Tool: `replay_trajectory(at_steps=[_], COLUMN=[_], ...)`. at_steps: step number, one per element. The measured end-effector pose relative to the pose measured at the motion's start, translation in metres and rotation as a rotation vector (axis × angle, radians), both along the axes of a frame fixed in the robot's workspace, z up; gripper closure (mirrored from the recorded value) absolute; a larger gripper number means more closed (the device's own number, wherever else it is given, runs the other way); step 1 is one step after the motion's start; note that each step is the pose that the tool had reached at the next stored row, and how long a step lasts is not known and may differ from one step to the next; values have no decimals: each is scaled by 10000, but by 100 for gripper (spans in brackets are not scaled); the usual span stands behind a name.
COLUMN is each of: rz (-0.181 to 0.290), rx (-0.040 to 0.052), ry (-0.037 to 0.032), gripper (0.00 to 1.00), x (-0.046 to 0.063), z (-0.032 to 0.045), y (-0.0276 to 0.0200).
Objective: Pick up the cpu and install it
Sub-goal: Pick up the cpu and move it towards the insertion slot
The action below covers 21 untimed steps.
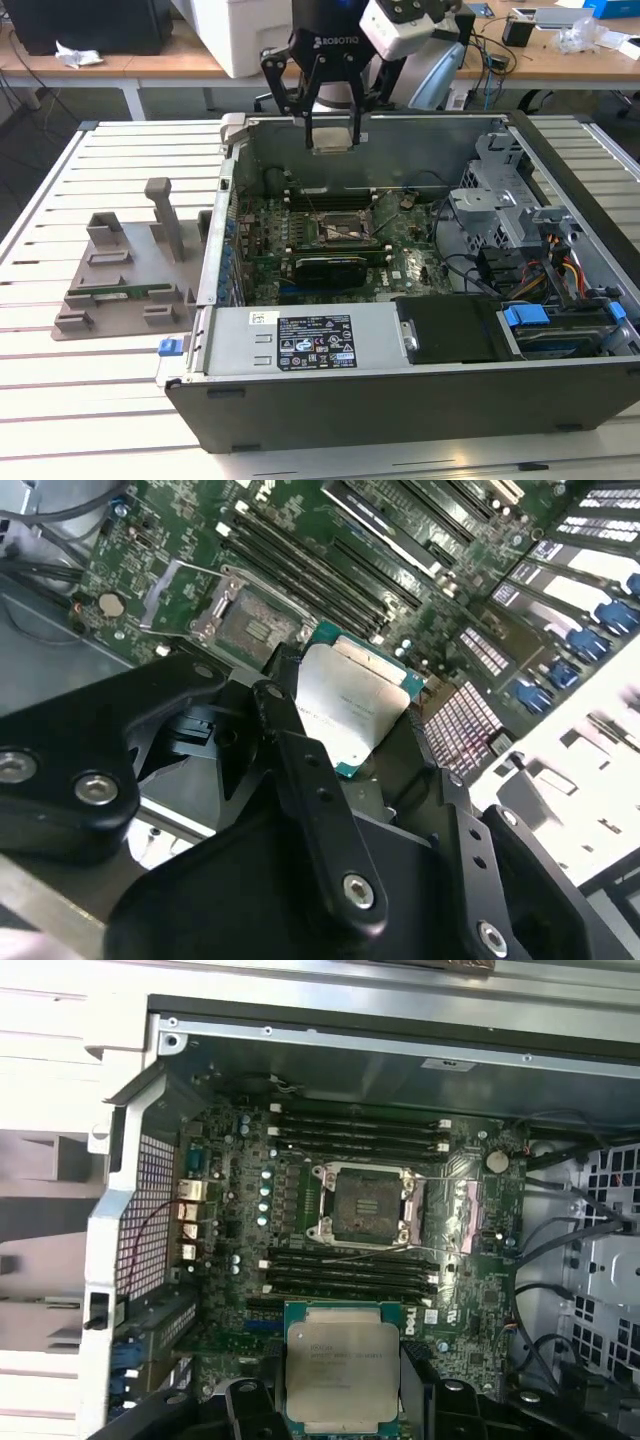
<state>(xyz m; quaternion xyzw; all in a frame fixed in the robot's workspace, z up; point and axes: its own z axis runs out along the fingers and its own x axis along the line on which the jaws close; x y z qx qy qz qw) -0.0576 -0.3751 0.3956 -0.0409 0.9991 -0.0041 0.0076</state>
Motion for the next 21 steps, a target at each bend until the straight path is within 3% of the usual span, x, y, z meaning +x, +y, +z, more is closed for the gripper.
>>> replay_trajectory(at_steps=[7,9,14,21], rz=[-1,0,-2,-2], rx=[-3,-2,-4,-5], ry=[59,66,84,84], gripper=[45,45,45,45], x=[127,137,155,166], z=[-160,-200,-412,-552], y=[2,4,12,14])
